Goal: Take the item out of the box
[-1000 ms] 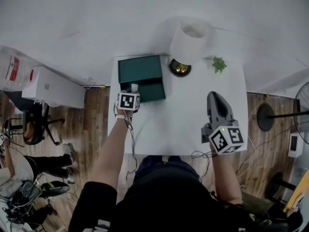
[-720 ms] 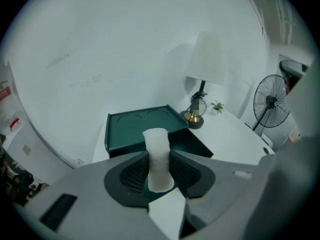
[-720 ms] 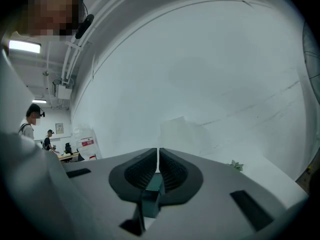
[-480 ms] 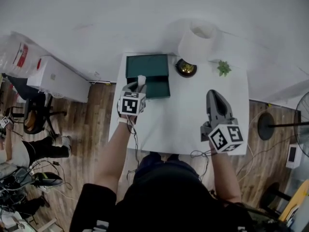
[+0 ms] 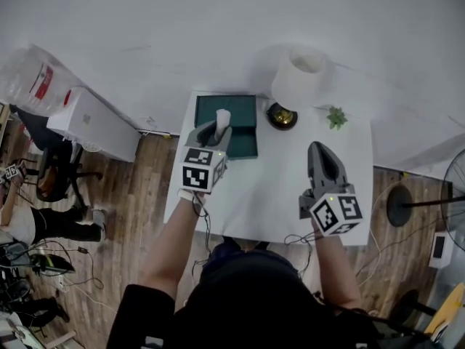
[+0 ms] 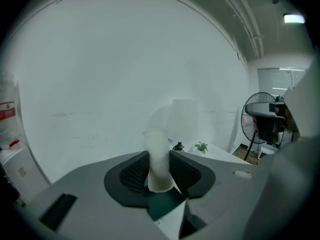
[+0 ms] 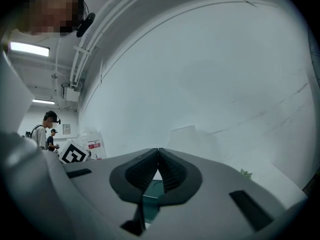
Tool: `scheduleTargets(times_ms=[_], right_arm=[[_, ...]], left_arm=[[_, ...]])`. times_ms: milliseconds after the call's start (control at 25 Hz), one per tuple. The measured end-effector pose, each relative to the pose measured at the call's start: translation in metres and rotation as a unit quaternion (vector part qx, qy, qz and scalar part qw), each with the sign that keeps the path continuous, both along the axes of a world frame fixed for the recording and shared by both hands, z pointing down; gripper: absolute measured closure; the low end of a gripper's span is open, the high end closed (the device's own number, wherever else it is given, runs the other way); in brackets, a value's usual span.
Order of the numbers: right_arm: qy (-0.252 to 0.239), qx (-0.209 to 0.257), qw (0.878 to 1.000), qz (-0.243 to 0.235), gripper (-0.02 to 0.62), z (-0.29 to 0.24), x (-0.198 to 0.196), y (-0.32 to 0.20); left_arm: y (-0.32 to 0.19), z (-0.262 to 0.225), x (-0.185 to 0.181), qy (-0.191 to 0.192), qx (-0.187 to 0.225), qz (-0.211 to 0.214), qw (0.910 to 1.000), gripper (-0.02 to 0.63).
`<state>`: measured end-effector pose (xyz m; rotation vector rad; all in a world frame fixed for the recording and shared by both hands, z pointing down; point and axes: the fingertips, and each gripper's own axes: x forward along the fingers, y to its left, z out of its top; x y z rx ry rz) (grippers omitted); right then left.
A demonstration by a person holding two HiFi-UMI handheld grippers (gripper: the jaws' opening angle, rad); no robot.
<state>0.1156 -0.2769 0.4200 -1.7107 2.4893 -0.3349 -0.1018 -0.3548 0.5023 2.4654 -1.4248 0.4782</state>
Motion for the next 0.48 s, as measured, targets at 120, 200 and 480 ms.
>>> scheduleTargets(times_ms=[120, 200, 480], right_arm=[[0.005, 0.010, 1.000, -0.002, 0.589, -0.011, -0.003, 0.000], [0.011, 0.019, 1.000, -0.005, 0.590, -0.020, -0.006, -0.001], [0.017, 0.059, 0.998, -0.009, 0.591, -0.057, -0.011, -0.001]], left_arm=[[0.005, -0.031, 0.006, 0.012, 0.026, 0.008, 0.9996, 0.480], [0.006, -0.052, 0.009, 0.019, 0.044, 0.011, 0.9988, 0.480], [0.017, -0.115, 0.022, 0.037, 0.108, 0.024, 0.9931, 0.480]])
